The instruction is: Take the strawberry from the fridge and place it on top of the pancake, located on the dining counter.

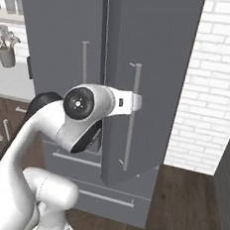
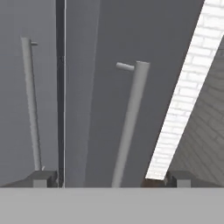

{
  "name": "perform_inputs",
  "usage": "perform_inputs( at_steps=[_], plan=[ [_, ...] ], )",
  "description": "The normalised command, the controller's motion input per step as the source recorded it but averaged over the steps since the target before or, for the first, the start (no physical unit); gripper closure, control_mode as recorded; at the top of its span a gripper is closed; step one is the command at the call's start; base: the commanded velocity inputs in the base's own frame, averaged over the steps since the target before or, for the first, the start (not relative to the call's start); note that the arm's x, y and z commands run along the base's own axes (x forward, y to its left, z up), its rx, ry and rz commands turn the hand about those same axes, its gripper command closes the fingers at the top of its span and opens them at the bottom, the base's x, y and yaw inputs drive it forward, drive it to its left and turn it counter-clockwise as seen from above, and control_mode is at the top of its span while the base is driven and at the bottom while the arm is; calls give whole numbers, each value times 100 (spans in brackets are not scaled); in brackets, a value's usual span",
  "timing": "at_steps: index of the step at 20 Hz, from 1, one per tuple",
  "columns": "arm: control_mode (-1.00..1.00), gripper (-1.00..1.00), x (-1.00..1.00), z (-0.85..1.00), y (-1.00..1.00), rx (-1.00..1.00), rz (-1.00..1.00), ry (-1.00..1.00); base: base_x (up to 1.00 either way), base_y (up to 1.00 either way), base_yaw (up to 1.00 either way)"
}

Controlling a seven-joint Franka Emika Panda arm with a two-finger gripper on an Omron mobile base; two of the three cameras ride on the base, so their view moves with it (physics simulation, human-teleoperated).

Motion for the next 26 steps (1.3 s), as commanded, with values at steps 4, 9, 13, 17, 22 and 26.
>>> perform_inputs(
  at_steps=[4,9,13,17,22,26],
  plan=[
    [-100,-100,-40,40,50,-19,-6,1,0,0,0],
    [-100,-100,-8,18,62,-24,-7,7,0,0,0],
    [-100,-100,0,8,69,-27,-5,10,0,0,0],
    [-100,-100,19,13,33,-24,-4,14,0,0,0],
    [-100,-100,54,0,29,-20,-4,11,0,0,0],
    [-100,-100,61,-6,44,-23,-5,3,0,0,0]
  ],
)
